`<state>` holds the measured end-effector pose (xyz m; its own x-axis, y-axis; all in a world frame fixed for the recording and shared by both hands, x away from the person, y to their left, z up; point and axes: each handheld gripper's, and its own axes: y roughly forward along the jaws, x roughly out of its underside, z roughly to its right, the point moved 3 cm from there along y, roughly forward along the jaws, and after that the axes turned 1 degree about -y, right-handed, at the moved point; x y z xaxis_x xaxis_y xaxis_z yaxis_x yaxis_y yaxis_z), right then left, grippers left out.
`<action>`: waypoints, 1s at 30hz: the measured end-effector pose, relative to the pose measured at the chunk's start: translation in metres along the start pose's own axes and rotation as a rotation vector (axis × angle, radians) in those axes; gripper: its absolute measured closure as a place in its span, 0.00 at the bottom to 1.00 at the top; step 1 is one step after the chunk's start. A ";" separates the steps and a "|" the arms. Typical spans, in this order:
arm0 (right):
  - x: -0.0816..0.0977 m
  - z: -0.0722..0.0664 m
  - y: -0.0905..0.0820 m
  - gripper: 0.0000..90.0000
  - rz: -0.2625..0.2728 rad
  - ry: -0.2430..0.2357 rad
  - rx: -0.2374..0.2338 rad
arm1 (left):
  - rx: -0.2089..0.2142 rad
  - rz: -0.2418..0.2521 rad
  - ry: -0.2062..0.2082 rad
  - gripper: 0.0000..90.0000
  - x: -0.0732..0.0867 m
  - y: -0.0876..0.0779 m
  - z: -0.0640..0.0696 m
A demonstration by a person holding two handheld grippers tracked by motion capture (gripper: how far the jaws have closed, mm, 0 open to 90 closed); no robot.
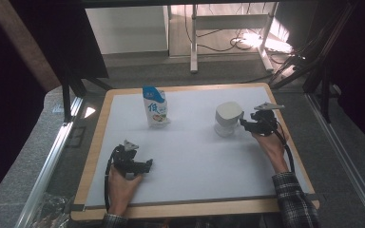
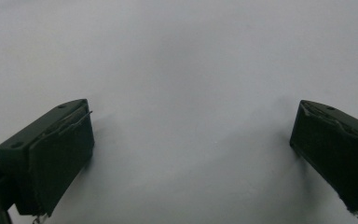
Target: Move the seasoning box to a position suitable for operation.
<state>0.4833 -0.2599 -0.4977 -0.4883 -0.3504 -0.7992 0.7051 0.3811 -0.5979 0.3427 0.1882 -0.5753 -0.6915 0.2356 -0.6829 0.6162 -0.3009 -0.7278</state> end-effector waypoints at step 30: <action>-0.015 -0.002 0.032 0.85 0.031 -0.027 0.041 | 0.000 0.000 0.003 0.00 0.000 0.000 0.000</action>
<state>0.5119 -0.2403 -0.5053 -0.4524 -0.3618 -0.8151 0.7405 0.3569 -0.5694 0.3426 0.1884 -0.5753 -0.6907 0.2384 -0.6827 0.6159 -0.3007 -0.7282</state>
